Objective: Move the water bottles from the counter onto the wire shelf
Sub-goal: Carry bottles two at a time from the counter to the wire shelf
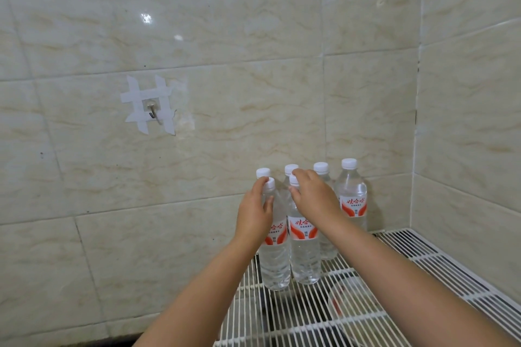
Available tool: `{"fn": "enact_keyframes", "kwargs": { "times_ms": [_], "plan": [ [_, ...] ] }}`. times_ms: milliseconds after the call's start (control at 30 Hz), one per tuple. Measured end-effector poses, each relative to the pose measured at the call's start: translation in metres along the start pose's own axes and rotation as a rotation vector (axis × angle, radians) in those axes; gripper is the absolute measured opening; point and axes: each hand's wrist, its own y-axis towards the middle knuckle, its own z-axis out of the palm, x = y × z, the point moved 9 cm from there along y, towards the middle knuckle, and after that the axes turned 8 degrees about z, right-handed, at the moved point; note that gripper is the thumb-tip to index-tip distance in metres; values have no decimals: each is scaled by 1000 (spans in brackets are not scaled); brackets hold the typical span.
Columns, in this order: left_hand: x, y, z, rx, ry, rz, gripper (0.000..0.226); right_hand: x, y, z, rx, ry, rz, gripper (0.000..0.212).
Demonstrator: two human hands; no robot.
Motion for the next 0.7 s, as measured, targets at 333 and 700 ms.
{"fn": "enact_keyframes", "kwargs": {
  "times_ms": [333,700],
  "plan": [
    [7,-32,-61,-20,471,156,30,56,-35,-14,-164,-127,-245,38],
    [114,-251,-244,48,1034,-519,45,257,-192,86,168,198,-713,47]
  ]
}}
